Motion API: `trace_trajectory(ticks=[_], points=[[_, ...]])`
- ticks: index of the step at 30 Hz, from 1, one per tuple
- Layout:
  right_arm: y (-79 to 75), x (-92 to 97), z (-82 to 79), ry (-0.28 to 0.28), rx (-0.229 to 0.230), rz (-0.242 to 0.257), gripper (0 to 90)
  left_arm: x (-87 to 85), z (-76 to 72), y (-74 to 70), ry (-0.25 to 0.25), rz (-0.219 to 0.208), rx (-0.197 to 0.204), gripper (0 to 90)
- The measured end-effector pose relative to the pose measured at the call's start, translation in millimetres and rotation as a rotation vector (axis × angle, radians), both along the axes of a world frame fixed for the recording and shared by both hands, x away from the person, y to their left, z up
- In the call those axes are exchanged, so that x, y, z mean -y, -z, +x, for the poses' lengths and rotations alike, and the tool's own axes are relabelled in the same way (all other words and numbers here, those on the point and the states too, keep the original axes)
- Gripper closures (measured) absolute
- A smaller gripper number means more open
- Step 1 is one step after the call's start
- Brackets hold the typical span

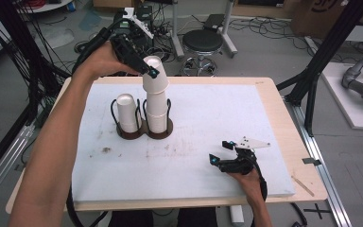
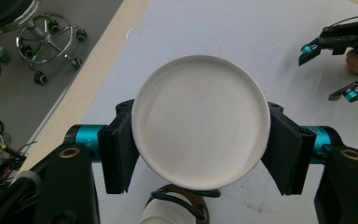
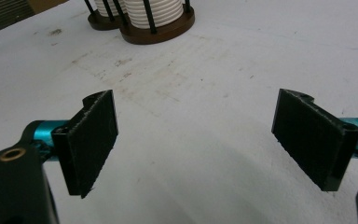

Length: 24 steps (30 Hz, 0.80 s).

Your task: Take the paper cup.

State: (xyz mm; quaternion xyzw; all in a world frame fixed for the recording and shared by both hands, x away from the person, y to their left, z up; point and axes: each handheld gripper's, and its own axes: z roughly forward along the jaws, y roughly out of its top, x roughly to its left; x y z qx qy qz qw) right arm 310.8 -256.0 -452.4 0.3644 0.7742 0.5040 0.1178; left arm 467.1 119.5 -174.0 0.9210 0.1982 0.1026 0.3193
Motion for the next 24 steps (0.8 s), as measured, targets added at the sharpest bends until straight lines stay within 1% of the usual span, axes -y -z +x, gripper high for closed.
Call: trace_trajectory(ticks=[2,4,5,6,7,8,9,11,12,13,14,15,16,17,19,20,21,23,24], points=[[0.2,0.0,0.6,-0.002,0.000,0.001,14.8,-1.0,-1.3,-1.3,0.000,-0.009,-0.002,35.0],[0.2,0.0,0.5,-0.002,0.001,-0.001,14.9,-0.9,-1.9,-1.5,-0.002,-0.007,0.000,35.0],[0.2,-0.2,0.4,-0.002,0.006,-0.004,14.8,-0.9,-2.3,-2.1,-0.005,-0.003,0.008,35.0],[-0.1,-0.3,-0.2,-0.002,-0.001,-0.002,14.8,-0.8,-2.5,-2.6,-0.001,-0.013,-0.006,35.0],[0.0,-0.3,-0.2,-0.001,0.003,-0.002,14.8,-0.8,-2.5,-2.6,-0.001,-0.013,-0.006,35.0],[0.0,-0.3,-0.2,-0.001,0.003,-0.002,14.8,-0.3,-3.0,-2.9,-0.003,-0.009,0.002,35.0],[0.0,-0.3,-0.2,-0.001,0.003,-0.001,14.8,-0.2,-3.2,-3.5,0.001,-0.014,-0.009,35.0],[-0.2,-0.3,-0.6,0.002,-0.006,0.000,14.8,-0.5,-4.5,-5.0,0.009,-0.013,0.002,35.0],[-0.2,-0.3,-0.5,0.000,-0.006,0.000,14.9,-1.0,-5.6,-5.9,0.005,-0.027,0.001,35.0],[-0.1,-0.1,-0.1,0.000,-0.001,-0.002,14.8,-3.5,-9.3,-9.4,0.009,-0.033,0.021,35.0],[-0.1,-0.1,-0.1,0.000,-0.001,-0.002,14.8,-3.5,-9.3,-9.4,0.009,-0.033,0.021,35.0],[0.2,0.0,0.5,-0.005,0.001,0.000,14.8,-5.4,-11.6,-11.4,0.008,-0.045,0.020,35.0],[0.1,-0.1,0.7,-0.004,-0.006,0.001,14.8,-9.9,-18.9,-16.5,0.022,-0.051,0.035,35.0],[0.1,-0.1,0.7,-0.004,-0.006,0.001,14.8,-9.9,-18.9,-16.5,0.022,-0.051,0.035,34.9],[0.2,-0.2,1.0,-0.003,-0.015,0.001,14.8,-16.5,-27.7,-23.4,0.034,-0.074,0.044,34.9],[0.2,-0.2,1.0,-0.003,-0.015,0.001,14.8,-20.1,-32.1,-26.9,0.032,-0.090,0.054,34.9],[0.2,-0.1,1.1,-0.005,-0.009,-0.002,14.8,-24.6,-37.8,-30.7,0.038,-0.102,0.056,34.9],[0.1,-0.4,0.1,-0.005,-0.005,0.001,14.8,-30.8,-47.8,-35.6,0.045,-0.109,0.076,34.9],[-0.1,-0.1,-0.2,-0.005,-0.002,0.001,14.8,-33.2,-51.4,-37.2,0.047,-0.118,0.077,34.9]])
